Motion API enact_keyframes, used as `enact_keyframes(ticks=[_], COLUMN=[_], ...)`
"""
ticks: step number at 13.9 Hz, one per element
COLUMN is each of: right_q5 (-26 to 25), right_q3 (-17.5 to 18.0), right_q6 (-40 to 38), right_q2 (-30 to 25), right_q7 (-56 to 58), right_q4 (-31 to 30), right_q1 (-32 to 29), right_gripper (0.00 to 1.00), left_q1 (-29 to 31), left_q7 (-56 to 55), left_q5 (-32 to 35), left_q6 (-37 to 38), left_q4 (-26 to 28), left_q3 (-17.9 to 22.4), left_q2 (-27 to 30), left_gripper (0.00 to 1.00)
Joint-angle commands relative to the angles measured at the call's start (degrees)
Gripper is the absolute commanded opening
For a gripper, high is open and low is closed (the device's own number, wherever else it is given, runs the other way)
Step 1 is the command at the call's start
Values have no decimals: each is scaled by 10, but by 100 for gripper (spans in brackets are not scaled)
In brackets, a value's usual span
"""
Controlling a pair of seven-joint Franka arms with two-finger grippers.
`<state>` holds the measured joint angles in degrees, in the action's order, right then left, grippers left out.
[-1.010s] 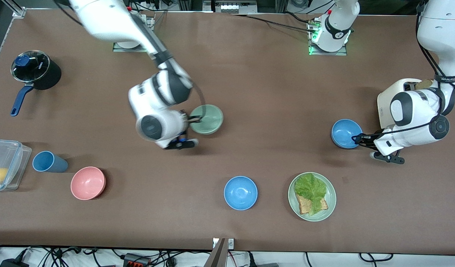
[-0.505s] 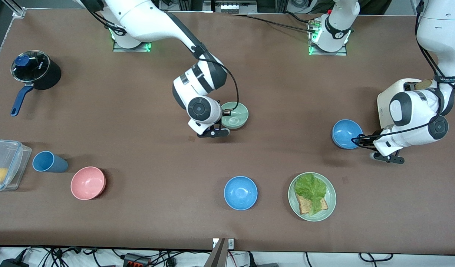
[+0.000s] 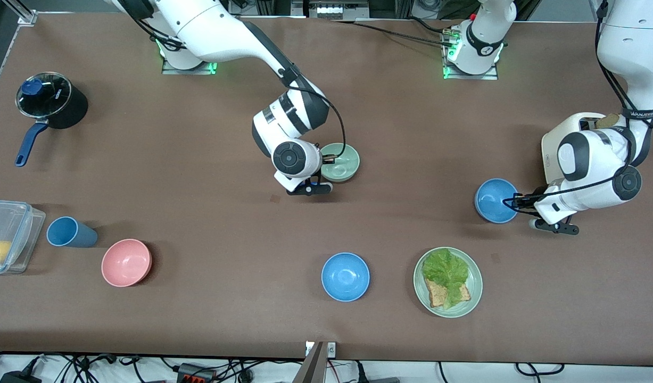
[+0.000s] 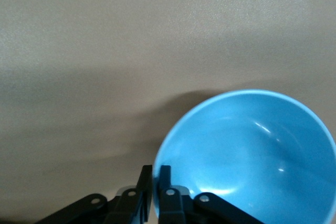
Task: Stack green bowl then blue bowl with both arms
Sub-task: 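Lower the green bowl onto the table and open the right gripper, then carry the blue bowl with the left gripper while the right gripper retracts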
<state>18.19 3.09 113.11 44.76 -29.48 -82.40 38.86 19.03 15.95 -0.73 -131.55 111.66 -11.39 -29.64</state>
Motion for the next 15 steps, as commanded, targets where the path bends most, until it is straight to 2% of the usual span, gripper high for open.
enact_keyframes(ticks=[1, 3, 4, 5, 6, 9, 11, 13, 15], right_q5=[12, 12, 12, 12, 12, 9, 4, -12, -60], right_q3=[-5, -5, -5, -5, -5, -6, -11, -35, -72], right_q6=[-5, -5, -10, -12, -12, -12, -30, -52, -58], right_q2=[-1, -1, -1, -1, -3, -17, -50, -88, -128], right_q7=[-1, -2, -2, -7, -16, -35, -33, -33, -24], right_q4=[-10, -14, -15, -15, -11, 5, 12, 19, 19], right_q1=[6, 6, 4, 3, 6, 7, -4, -11, -12], right_gripper=[0, 1, 31, 91, 100, 100, 100, 100, 100], left_q1=[6, 6, 6, 6, 6, 5, 5, 5, 2], left_q7=[-7, -7, -7, -7, -7, -7, -7, -6, -6], left_q5=[5, 5, 5, 5, 5, 3, 2, 2, -6], left_q6=[2, 2, 3, 3, 7, 34, 67, 111, 172], left_q4=[7, 7, 7, 6, 5, -4, -23, -54, -96], left_q3=[-6, -7, -7, -7, -7, -7, -10, -11, -12], left_q2=[11, 12, 12, 12, 13, 27, 28, 29, 32], left_gripper=[7, 5, 4, 3, 2, 1, 1, 1, 1])
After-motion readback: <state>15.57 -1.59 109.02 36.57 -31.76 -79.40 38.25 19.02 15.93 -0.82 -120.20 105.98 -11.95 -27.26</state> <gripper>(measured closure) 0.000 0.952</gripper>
